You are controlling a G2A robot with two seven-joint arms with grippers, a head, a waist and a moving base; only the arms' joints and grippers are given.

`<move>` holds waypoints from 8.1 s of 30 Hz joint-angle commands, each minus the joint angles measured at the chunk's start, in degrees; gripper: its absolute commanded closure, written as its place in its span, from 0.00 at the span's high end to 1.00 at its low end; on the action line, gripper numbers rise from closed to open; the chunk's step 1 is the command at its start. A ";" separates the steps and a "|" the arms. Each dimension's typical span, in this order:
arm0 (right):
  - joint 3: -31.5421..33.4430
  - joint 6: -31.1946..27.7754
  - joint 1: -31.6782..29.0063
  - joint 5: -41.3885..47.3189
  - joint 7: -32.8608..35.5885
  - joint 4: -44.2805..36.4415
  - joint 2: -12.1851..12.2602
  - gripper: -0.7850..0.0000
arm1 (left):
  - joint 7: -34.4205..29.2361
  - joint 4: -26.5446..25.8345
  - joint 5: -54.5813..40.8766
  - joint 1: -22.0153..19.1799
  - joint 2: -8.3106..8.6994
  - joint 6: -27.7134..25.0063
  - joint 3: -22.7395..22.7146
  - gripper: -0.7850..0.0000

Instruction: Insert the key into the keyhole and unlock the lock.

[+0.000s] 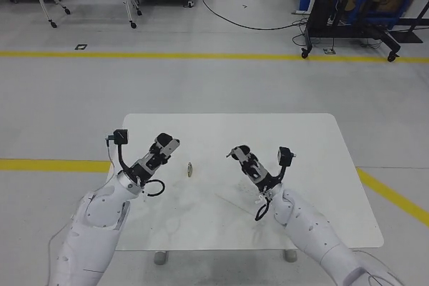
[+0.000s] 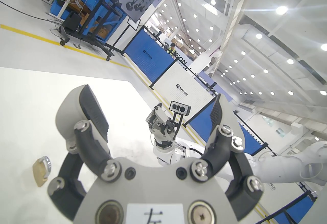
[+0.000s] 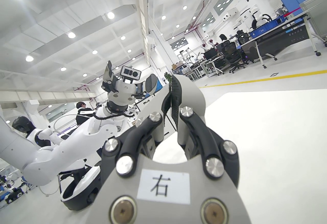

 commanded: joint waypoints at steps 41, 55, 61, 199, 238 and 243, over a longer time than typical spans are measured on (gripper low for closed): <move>2.24 0.00 0.73 55.23 59.32 2.21 -7.08 0.00 | -14.61 3.08 2.50 -4.65 0.94 5.50 8.47 0.00; 5.91 0.00 -0.05 53.45 63.11 2.69 -8.69 0.00 | -13.74 2.95 1.68 -4.64 1.18 5.87 8.78 0.37; 7.22 0.00 -0.36 53.76 64.91 2.84 -9.26 0.00 | -13.44 2.89 1.22 -4.59 1.31 5.87 8.66 0.33; 27.47 14.01 -11.16 36.87 77.86 -20.51 4.24 0.00 | -15.22 12.23 53.12 -18.30 -0.03 26.73 26.06 0.36; 27.47 14.01 -11.16 36.87 77.86 -20.51 4.24 0.00 | -16.04 16.86 51.75 -19.48 -1.13 24.11 23.77 0.00; 27.47 14.01 -11.16 36.87 77.86 -20.51 4.24 0.00 | -14.17 16.37 51.59 -19.58 -1.04 22.86 22.69 0.00</move>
